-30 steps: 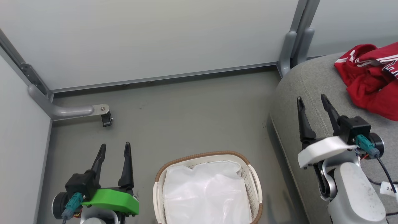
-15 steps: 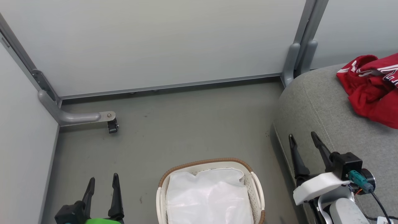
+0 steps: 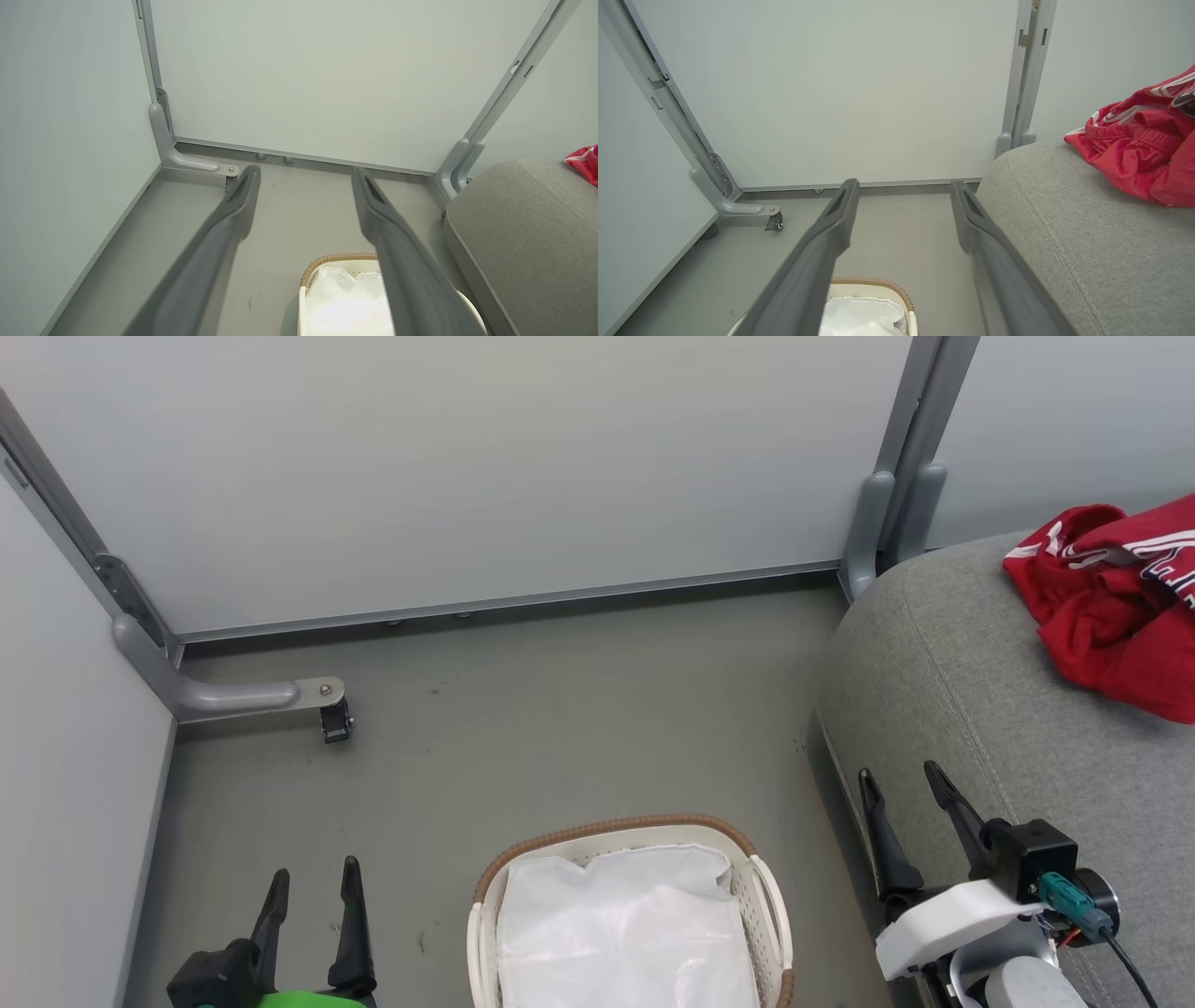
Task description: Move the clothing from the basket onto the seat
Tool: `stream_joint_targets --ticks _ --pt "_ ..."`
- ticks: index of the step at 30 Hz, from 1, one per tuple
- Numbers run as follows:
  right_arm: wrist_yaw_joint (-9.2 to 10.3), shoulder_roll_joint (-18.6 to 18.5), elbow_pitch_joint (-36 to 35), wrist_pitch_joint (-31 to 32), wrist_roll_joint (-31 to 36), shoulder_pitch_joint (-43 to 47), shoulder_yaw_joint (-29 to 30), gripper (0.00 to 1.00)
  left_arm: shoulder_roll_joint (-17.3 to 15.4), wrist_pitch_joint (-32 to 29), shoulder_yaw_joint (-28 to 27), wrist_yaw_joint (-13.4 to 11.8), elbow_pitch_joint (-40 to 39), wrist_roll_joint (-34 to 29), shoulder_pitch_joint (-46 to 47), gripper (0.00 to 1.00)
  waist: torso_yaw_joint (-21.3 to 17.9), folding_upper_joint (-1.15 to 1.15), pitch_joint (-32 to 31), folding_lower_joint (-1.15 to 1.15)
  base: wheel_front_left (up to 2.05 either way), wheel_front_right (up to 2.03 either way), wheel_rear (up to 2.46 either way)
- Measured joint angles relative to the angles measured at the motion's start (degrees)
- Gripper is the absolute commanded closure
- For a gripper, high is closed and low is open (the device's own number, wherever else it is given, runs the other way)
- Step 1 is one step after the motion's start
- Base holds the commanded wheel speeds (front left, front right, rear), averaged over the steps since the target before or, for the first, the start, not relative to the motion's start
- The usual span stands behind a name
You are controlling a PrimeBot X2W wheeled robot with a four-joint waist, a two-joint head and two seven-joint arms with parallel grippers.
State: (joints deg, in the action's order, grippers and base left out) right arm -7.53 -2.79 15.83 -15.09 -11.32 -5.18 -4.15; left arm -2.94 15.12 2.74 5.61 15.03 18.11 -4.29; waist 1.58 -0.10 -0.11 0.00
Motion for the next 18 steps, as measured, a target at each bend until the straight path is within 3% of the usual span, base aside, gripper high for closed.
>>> stream_joint_targets --ticks 16,17,18 --pt "0.00 0.00 0.05 -0.01 -0.24 -0.15 -0.13 0.00 0.02 0.00 0.33 0.29 0.15 1.99 0.27 0.00 0.19 0.00 0.38 0.00 0.00 0.00 0.00" --pt "0.00 0.07 0.34 0.00 -0.24 -0.04 -0.14 1.00 0.03 -0.01 0.37 0.29 0.43 2.08 0.17 1.00 0.18 0.00 0.39 0.00 0.00 0.00 0.00" --pt "0.00 0.14 0.83 0.01 -0.24 0.24 -0.14 1.00 0.08 -0.01 0.43 0.29 0.94 2.08 -0.03 1.00 0.18 0.00 0.39 0.00 0.00 0.00 0.00"
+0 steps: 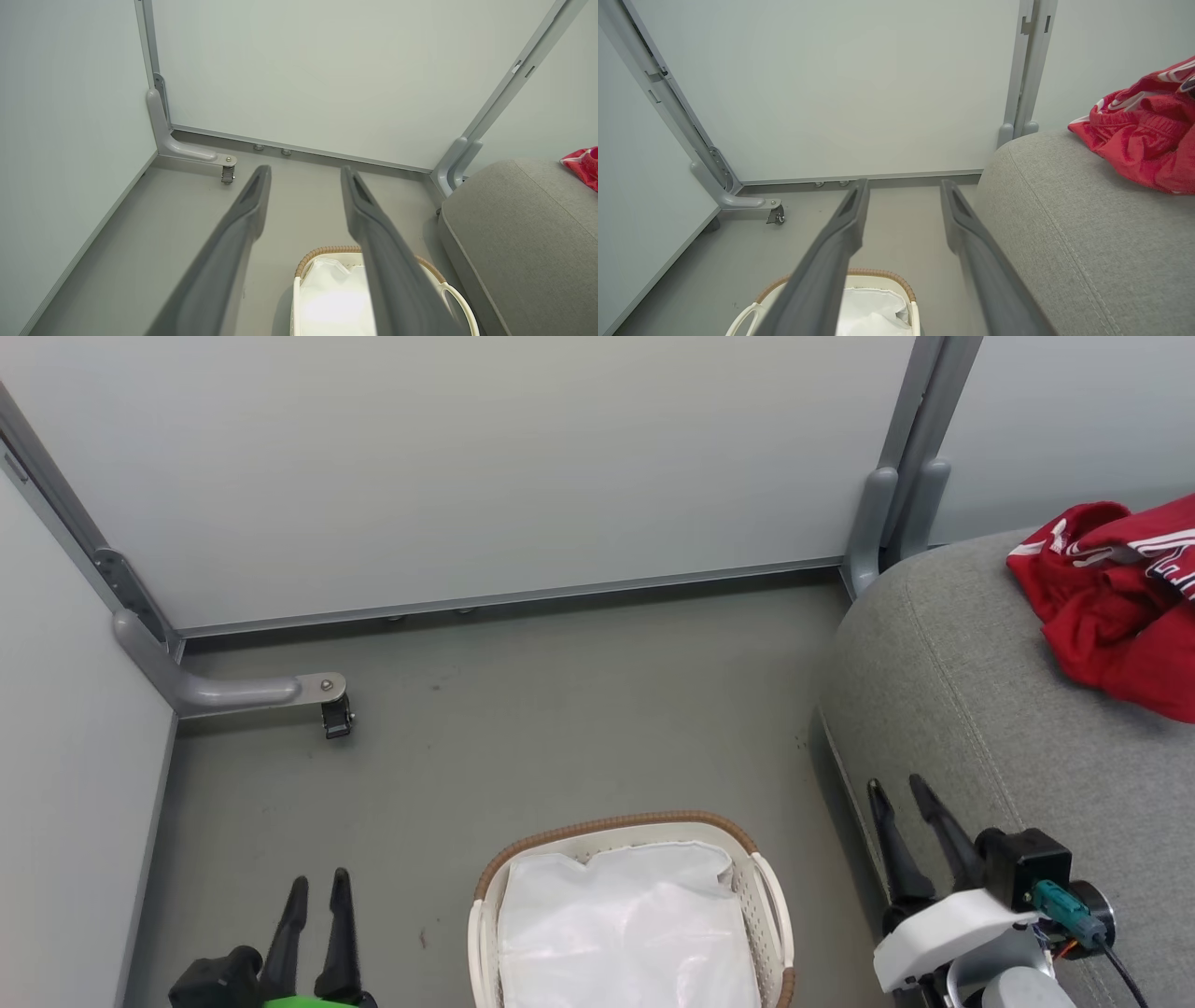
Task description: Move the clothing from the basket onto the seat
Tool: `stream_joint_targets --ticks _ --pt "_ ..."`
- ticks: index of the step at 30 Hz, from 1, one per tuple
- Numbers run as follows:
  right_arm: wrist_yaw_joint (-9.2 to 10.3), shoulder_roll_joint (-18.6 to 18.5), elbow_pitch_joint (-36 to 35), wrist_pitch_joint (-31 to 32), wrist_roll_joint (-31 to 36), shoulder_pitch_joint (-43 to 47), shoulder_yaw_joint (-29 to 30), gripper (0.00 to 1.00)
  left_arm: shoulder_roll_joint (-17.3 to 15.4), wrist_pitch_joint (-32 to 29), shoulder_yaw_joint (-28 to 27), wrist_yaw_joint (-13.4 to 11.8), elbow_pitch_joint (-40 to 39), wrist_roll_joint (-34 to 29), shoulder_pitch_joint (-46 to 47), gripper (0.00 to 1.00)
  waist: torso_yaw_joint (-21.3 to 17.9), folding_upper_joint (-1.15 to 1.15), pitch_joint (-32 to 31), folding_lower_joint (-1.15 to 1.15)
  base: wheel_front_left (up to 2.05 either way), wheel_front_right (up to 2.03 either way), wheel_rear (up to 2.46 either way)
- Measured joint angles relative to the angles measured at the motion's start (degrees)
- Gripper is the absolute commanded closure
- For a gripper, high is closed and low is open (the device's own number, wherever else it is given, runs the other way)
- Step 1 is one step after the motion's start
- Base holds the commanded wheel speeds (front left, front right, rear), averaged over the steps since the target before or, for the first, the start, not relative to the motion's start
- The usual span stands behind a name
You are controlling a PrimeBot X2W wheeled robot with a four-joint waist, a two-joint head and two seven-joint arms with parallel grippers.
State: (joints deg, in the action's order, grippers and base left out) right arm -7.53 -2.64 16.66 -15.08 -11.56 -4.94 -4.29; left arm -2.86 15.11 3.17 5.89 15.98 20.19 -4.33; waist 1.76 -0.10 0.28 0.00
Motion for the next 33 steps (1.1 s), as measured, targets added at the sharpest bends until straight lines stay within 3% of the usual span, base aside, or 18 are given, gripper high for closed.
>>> stream_joint_targets --ticks 4,33 --pt "0.00 0.22 1.49 0.31 -0.62 1.20 -0.03 1.00 0.09 -0.42 0.11 0.00 1.58 0.69 -0.09 1.00 -0.01 0.00 0.00 0.00 0.00 0.00 0.00" --pt "0.00 0.12 0.37 7.59 -28.86 1.02 3.48 1.00 0.13 -7.81 -3.20 0.23 0.73 25.72 2.38 1.00 -0.43 0.00 -0.03 0.00 0.00 0.00 0.00"
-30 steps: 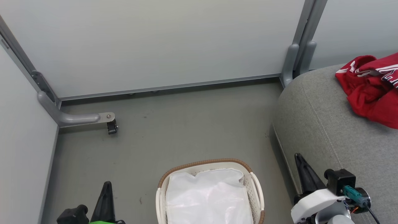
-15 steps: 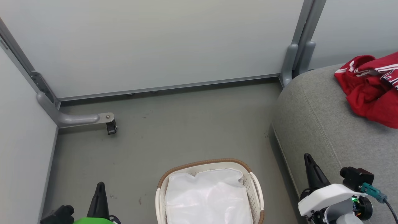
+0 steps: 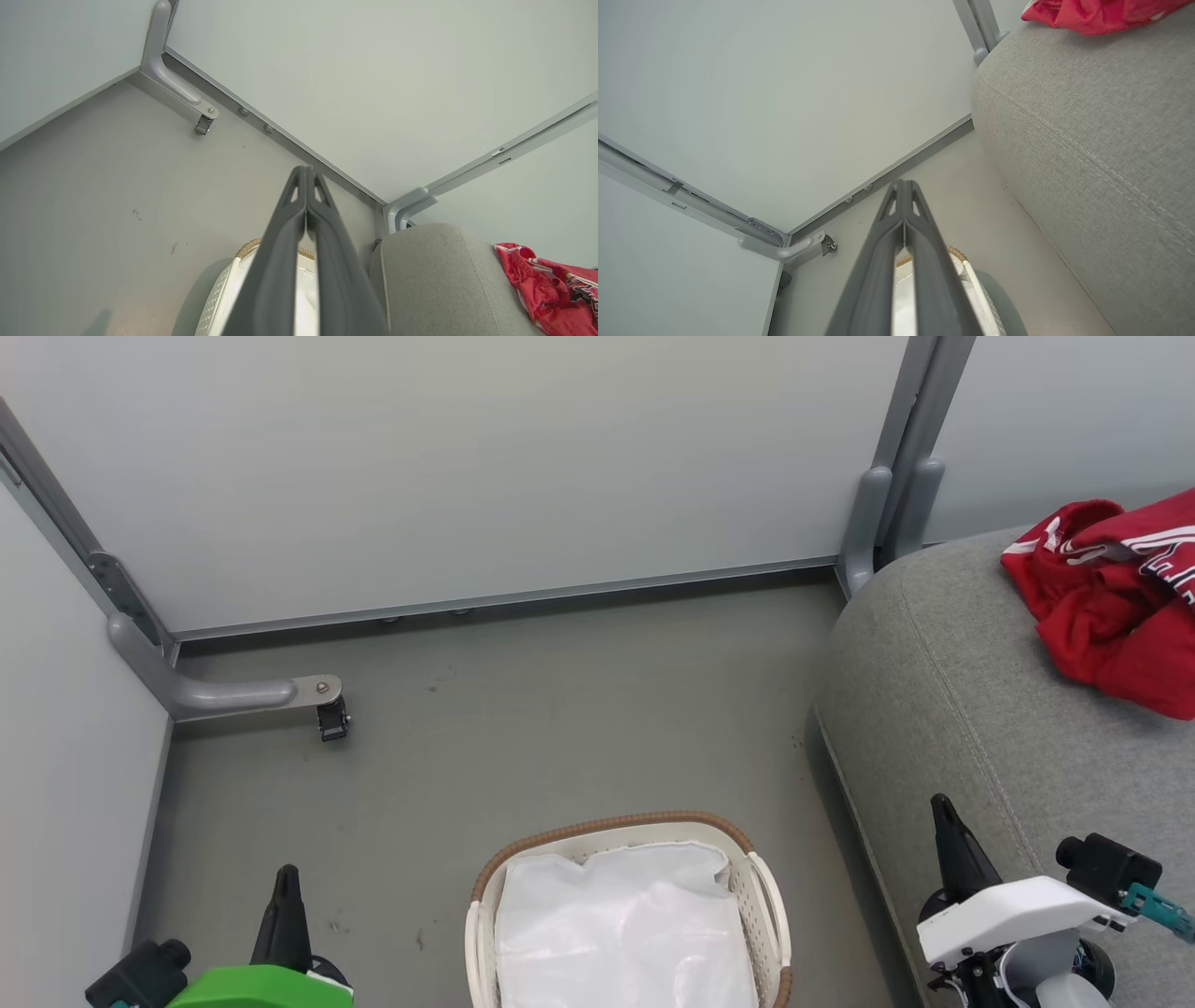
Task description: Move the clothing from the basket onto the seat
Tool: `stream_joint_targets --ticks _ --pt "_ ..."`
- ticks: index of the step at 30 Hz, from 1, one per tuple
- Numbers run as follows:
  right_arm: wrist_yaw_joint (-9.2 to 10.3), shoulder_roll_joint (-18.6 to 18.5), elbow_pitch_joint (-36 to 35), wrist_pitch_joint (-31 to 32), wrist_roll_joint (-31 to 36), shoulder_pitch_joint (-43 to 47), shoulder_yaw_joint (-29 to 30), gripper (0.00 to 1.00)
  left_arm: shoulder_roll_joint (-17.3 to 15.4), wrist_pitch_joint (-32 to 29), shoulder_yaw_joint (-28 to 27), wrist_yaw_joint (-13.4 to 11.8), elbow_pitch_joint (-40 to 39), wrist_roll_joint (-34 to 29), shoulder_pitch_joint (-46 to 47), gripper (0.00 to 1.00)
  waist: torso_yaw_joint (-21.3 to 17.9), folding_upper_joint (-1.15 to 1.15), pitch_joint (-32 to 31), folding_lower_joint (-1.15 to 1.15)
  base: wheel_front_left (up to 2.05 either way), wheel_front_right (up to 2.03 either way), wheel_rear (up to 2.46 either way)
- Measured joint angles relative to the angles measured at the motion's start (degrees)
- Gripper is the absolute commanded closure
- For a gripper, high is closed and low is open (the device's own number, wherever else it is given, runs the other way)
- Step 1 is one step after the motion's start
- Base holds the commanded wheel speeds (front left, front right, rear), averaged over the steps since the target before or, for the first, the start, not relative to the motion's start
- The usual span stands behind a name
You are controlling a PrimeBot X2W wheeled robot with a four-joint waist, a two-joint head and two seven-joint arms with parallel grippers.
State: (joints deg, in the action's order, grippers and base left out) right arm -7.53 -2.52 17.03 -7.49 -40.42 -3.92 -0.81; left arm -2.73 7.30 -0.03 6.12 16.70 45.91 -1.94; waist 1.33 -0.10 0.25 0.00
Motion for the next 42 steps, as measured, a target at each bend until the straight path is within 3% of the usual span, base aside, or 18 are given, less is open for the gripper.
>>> stream_joint_targets --ticks 42 --pt "0.01 -0.15 -1.58 7.50 -28.14 -0.88 3.87 1.00 0.01 -7.51 -3.53 0.68 -1.44 25.17 4.05 1.00 -0.59 0.00 -0.03 0.00 0.00 0.00 0.00"
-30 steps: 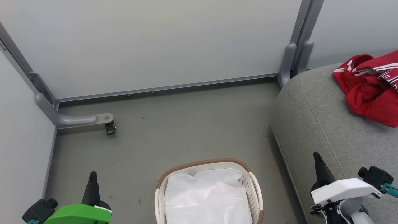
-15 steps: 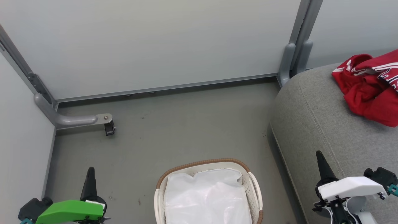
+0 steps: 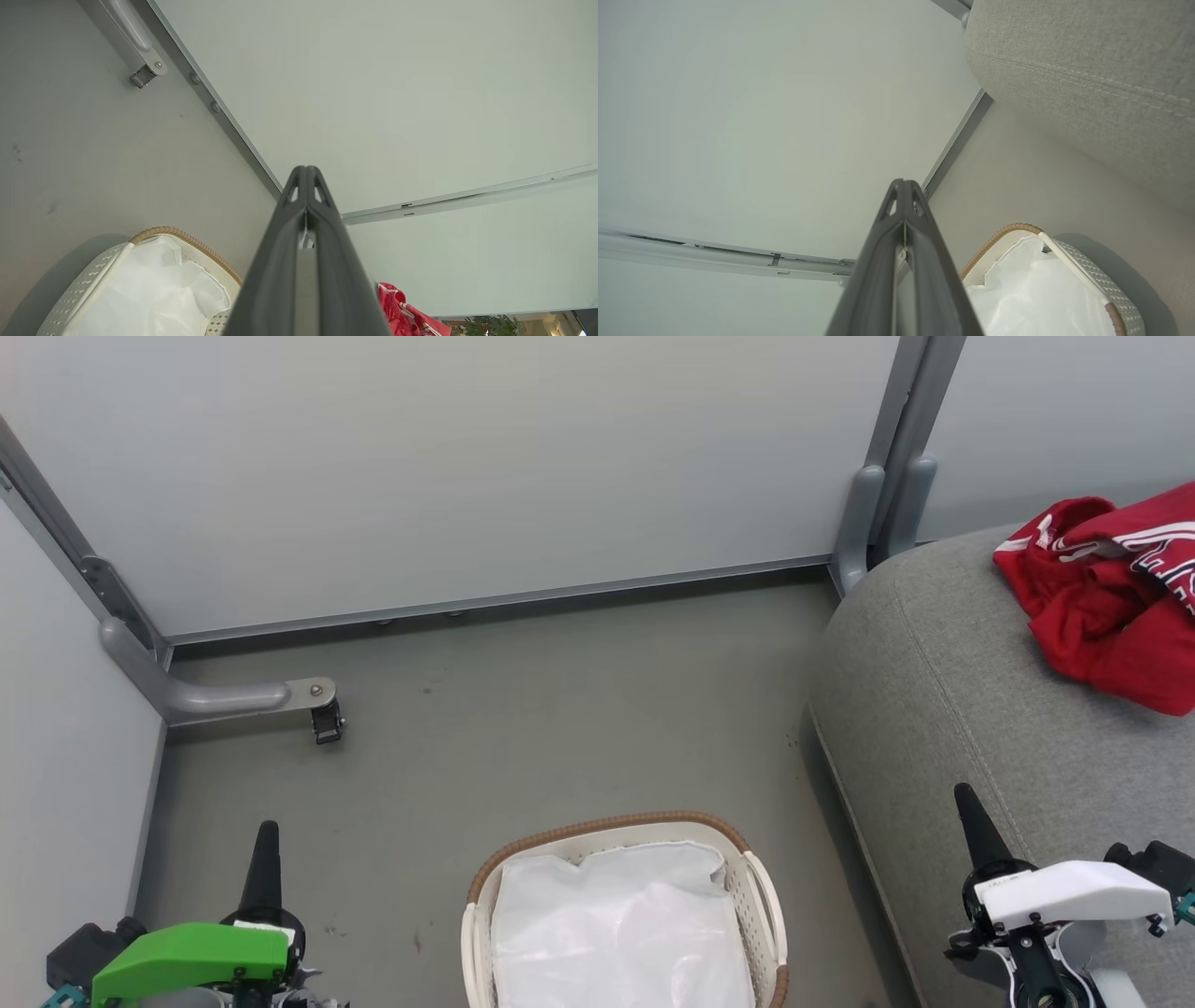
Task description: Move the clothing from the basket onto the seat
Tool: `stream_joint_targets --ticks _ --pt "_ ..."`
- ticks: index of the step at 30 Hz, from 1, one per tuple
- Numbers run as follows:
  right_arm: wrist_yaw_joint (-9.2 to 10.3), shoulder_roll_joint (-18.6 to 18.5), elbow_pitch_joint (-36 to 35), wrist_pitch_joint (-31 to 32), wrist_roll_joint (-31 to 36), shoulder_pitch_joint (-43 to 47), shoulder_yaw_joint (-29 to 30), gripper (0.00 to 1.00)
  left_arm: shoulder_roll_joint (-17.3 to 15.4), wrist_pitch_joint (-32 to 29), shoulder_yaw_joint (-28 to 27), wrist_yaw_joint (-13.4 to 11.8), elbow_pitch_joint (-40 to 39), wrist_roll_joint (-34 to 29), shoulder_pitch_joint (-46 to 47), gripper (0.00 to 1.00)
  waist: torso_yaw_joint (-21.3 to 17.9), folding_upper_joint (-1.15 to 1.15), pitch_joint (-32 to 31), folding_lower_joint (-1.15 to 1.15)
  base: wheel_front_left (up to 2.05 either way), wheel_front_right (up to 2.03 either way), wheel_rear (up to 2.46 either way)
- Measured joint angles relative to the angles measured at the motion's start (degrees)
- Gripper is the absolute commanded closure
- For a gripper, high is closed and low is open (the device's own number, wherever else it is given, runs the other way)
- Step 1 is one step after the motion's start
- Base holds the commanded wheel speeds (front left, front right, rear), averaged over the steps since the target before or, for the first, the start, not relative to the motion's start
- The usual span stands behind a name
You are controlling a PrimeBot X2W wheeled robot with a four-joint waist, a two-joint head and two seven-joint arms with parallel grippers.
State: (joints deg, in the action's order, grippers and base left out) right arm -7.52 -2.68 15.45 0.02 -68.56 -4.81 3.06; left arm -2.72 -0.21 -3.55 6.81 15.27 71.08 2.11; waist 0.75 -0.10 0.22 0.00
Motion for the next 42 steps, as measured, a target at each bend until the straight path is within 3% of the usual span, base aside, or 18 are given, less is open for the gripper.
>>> stream_joint_targets --ticks 42 --pt "0.03 -0.11 -1.11 5.10 -19.23 -0.87 2.69 1.00 -0.01 -5.13 -2.34 0.34 -0.87 17.08 2.90 1.00 -0.58 0.00 -0.03 0.00 0.00 0.00 0.00"
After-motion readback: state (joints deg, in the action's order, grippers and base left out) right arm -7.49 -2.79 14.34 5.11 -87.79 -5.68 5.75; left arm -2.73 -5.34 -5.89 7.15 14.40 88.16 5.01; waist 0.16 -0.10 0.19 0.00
